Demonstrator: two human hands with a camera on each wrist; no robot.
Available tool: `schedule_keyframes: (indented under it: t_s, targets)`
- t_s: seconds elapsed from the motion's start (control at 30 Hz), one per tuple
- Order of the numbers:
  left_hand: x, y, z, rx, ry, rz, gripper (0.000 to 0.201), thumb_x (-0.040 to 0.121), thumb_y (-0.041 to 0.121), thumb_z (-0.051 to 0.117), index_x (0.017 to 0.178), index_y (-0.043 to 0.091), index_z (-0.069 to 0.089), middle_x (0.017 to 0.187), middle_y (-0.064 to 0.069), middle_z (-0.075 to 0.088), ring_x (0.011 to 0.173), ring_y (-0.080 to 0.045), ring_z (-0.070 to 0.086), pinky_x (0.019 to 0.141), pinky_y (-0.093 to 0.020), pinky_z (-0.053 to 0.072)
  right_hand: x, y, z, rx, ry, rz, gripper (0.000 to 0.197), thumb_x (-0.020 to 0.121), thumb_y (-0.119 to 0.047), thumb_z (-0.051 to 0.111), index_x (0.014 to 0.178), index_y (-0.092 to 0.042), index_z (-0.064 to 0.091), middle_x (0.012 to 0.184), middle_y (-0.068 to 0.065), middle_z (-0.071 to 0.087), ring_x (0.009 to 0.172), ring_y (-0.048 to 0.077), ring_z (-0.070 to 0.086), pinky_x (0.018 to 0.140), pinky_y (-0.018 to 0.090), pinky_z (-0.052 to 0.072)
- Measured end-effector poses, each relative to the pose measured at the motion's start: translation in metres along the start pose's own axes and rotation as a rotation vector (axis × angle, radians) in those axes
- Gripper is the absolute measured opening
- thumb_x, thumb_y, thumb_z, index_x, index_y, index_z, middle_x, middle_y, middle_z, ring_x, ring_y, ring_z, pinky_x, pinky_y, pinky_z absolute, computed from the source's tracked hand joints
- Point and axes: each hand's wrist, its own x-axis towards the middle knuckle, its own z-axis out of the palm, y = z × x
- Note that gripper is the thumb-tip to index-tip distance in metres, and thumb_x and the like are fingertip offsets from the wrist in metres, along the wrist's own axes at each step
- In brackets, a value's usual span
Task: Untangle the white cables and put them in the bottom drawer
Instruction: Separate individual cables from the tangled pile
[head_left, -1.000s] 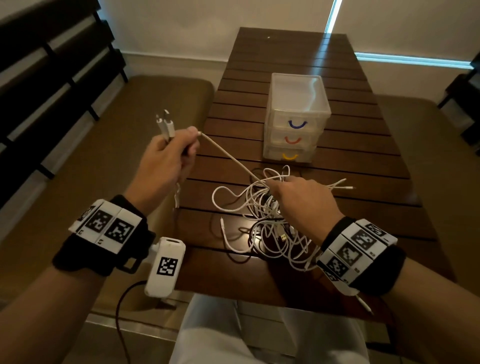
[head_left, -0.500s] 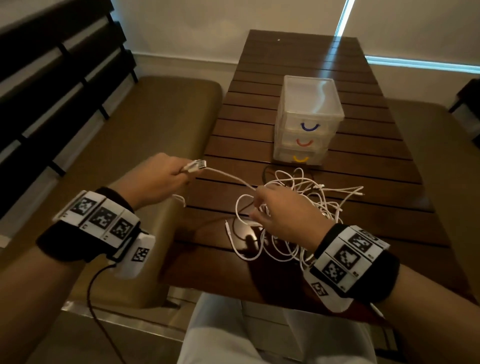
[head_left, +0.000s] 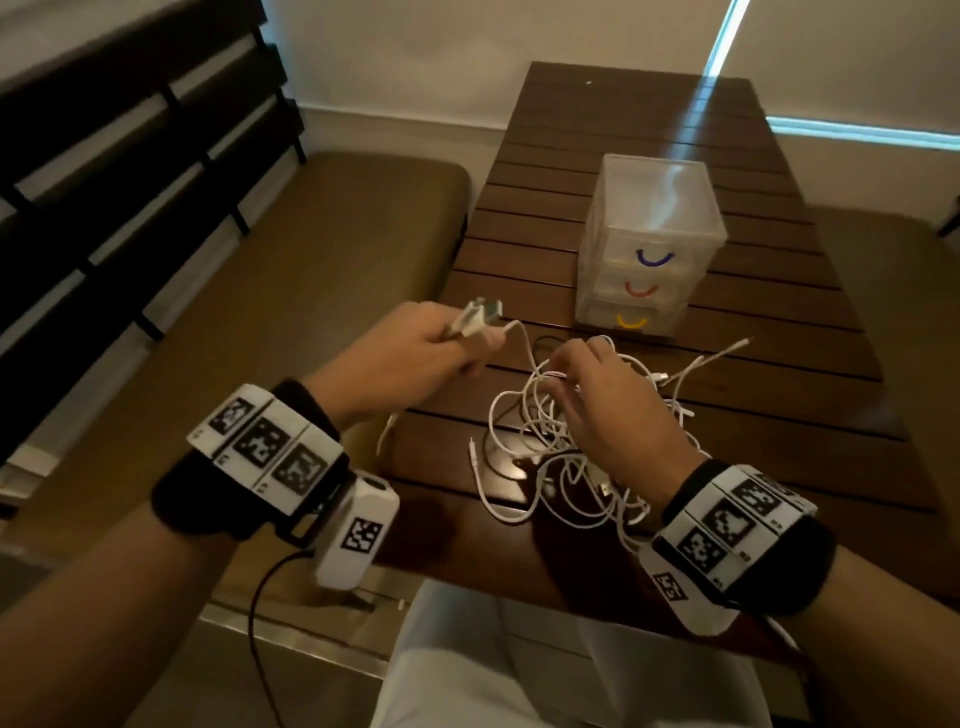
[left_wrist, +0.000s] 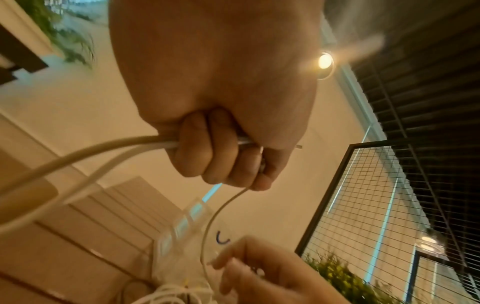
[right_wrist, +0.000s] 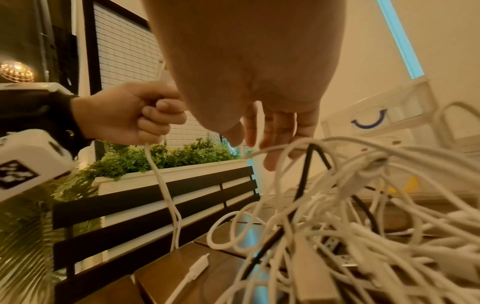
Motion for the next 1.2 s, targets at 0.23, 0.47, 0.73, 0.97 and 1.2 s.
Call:
schedule_keyframes:
  t_s: [0.23,0.47,0.73,0.97,1.2]
  targets:
    - [0.033,0.0,0.06,-0.105,-0.036,0.035,0.029,0.081,0.051,0.068,0.1,0.03,0.068,0.078,-0.005,0.064,0.067,-0.016,0.058,0.067,-0.034,0.048,-0.011,0.026,-0.011,0.005,-0.068,-0.002,0.021,0.099,-0.036,0.052,0.096,-0.021,0.066,0.068,-0.013,0.055,0.062,0.005,0.05,0.057,0.024,0.034]
    - [0.055,0.006,0.095,-0.422,0.185,-0.126,0.037,0.103,0.039,0.041,0.091,0.017,0.069,0.061,0.003,0.053,0.052,-0.004,0.047,0.052,-0.022,0.039,-0.008,0.033,-0.013,0.178,0.076,0.06,0.016,0.102,-0.03,0.046,0.098,-0.019,0.056,0.067,-0.005,0.058,0.058,0.011,0.054,0.051,0.03,0.037]
    - [0.056,0.009,0.101,-0.394,0.142,-0.374,0.053,0.101,0.05,0.037,0.073,0.018,0.068,0.049,0.007,0.059,0.042,-0.004,0.048,0.047,-0.023,0.036,0.002,0.024,-0.001,0.308,0.186,0.046,0.019,0.103,-0.029,0.044,0.101,-0.016,0.056,0.075,0.0,0.065,0.064,0.016,0.06,0.057,0.035,0.045]
    - [0.053,0.021,0.083,-0.755,0.329,-0.269,0.034,0.103,0.031,0.042,0.084,0.014,0.065,0.055,-0.004,0.056,0.034,-0.005,0.029,0.034,-0.018,0.023,-0.004,0.028,-0.002,0.338,0.07,-0.062,0.018,0.101,-0.032,0.049,0.115,-0.021,0.052,0.072,-0.004,0.065,0.057,0.007,0.055,0.055,0.024,0.042]
    - [0.051,0.041,0.013,-0.886,0.555,-0.043,0.031,0.105,0.029,0.035,0.085,0.017,0.054,0.066,0.002,0.058,0.039,-0.005,0.029,0.036,-0.018,0.023,-0.008,0.062,-0.009,0.205,0.166,0.044,0.042,0.102,-0.04,0.044,0.075,-0.011,0.056,0.061,0.002,0.058,0.056,0.018,0.054,0.056,0.04,0.045]
